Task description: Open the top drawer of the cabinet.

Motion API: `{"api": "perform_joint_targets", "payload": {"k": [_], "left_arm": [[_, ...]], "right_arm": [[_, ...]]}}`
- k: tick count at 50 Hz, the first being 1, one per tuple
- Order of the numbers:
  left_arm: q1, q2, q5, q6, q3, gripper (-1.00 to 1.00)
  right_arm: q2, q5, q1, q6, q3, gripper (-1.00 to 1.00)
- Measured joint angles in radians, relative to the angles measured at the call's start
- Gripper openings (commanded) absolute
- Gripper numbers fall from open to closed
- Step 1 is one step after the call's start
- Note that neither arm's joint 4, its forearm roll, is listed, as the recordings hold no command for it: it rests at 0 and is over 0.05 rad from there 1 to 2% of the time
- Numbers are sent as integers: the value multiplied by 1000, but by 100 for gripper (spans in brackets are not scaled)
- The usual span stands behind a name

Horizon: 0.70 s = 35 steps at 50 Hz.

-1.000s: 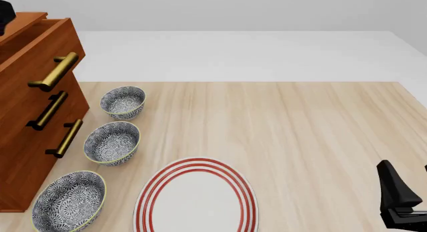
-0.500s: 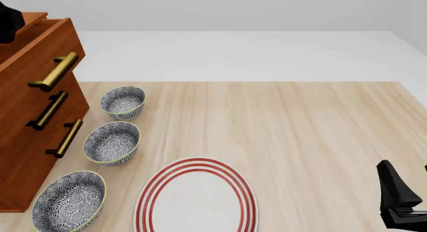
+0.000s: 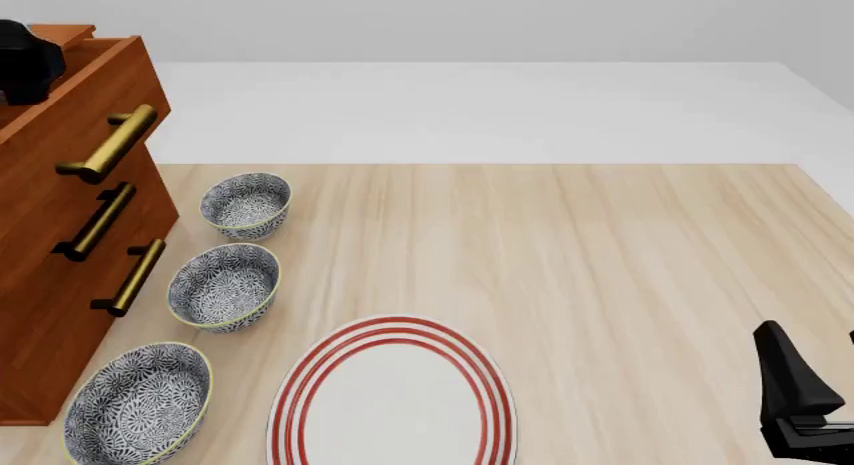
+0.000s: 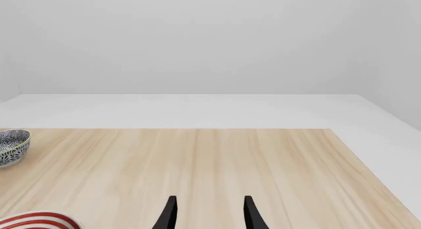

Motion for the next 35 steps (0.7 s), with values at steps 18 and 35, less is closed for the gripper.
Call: {"api": "perform_joint_targets", "payload": {"k": [18, 35], "left_arm": [[6, 22, -17, 0, 8, 100], [20, 56, -36, 3, 11, 100]], "right_arm": [[0, 0, 0, 0, 0, 100], [0, 0, 0, 0, 0, 100]]}}
